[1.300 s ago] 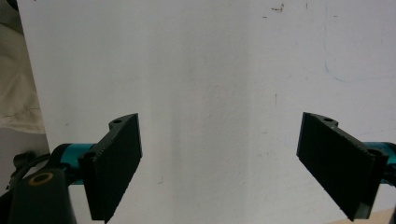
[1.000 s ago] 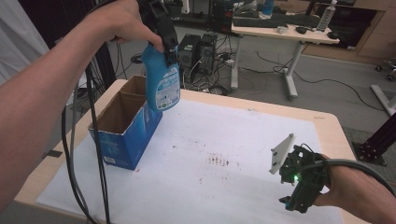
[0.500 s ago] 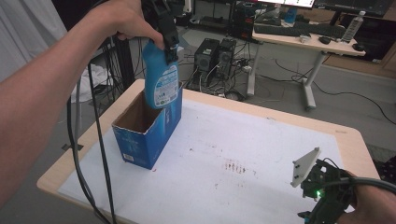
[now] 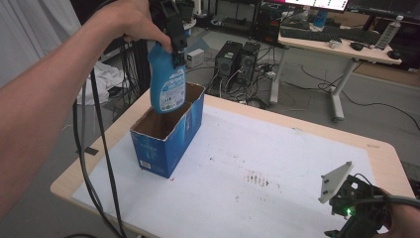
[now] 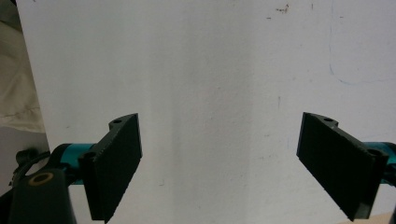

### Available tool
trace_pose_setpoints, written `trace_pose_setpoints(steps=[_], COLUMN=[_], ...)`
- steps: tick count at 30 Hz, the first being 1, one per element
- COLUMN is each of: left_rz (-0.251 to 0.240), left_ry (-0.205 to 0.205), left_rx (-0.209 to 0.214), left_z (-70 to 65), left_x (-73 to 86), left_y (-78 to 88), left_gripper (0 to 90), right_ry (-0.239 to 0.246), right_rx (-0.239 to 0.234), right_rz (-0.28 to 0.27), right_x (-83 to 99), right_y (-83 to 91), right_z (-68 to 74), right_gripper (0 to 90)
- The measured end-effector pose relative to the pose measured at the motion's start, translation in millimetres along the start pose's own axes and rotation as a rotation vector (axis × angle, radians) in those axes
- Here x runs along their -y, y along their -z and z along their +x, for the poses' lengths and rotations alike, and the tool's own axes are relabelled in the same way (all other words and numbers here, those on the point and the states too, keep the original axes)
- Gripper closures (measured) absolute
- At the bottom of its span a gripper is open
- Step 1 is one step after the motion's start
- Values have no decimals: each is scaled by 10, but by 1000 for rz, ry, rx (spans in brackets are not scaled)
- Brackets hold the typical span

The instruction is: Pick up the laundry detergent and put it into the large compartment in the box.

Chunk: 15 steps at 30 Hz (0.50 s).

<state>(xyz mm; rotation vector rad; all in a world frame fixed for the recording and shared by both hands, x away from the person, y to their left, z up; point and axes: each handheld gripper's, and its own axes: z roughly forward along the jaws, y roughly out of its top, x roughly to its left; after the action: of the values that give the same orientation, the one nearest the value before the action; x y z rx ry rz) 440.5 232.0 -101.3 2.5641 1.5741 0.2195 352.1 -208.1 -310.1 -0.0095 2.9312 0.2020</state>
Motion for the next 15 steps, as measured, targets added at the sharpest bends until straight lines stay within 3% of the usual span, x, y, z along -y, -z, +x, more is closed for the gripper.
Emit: trace_pose_setpoints(steps=[6,15], left_rz=[11,32], left_ry=[-1,-22], left_rx=[6,31], left_z=[51,97], left_x=[38,94], left_y=[-108,-401], left_gripper=[383,383], right_ry=[-6,-4], right_rx=[3,-1], right_rz=[5,8], right_x=[-3,-10], right_y=[-7,-21], right_z=[-1,10], right_gripper=[132,132])
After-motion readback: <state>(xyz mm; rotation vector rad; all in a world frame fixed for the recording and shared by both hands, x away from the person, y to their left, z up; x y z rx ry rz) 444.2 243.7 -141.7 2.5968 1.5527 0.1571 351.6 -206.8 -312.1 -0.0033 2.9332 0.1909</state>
